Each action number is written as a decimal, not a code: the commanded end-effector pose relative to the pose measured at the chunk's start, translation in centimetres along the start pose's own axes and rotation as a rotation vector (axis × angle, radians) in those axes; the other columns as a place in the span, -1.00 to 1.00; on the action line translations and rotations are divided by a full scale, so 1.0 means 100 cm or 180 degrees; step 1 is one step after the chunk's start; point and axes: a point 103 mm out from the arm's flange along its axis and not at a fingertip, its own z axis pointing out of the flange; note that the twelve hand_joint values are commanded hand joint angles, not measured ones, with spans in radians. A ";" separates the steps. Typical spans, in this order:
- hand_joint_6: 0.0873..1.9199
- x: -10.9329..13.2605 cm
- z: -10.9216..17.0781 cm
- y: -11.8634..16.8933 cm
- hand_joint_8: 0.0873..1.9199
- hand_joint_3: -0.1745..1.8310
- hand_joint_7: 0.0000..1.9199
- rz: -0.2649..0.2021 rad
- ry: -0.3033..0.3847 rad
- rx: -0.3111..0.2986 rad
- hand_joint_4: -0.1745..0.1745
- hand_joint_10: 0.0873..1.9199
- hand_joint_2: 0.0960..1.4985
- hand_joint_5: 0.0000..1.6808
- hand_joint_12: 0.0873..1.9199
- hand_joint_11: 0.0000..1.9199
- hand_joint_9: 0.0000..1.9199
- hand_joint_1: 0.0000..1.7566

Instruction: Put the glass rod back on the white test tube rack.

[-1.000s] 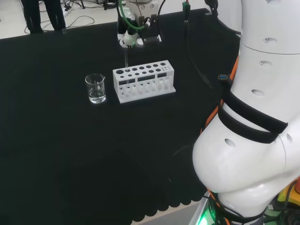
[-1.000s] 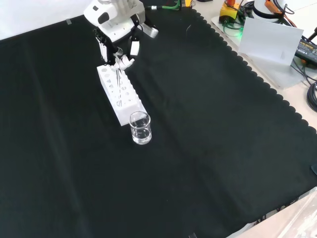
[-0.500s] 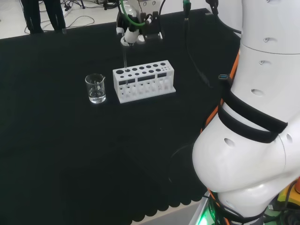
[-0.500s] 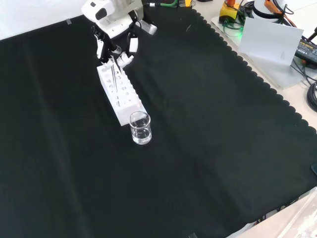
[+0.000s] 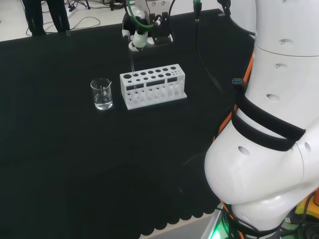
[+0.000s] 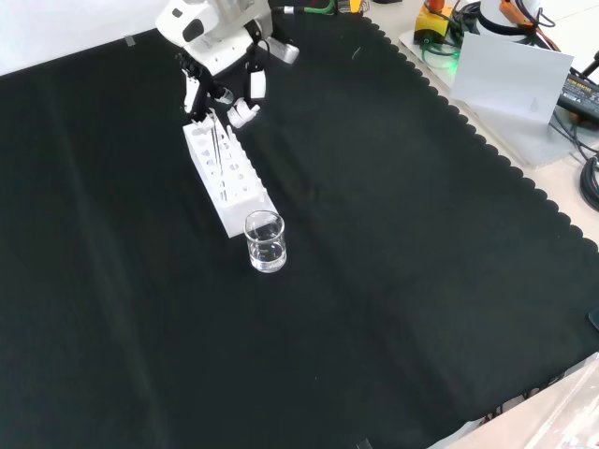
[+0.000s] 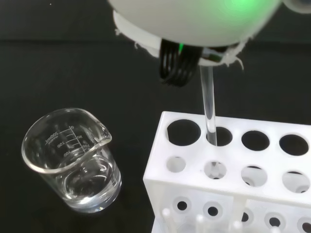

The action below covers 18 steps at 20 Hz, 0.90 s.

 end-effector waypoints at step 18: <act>-0.15 -0.010 0.008 -0.006 -0.39 0.03 0.13 -0.0131 0.0063 0.0064 -1.00 -0.68 -0.50 0.00 -0.30 0.93 0.91 0.54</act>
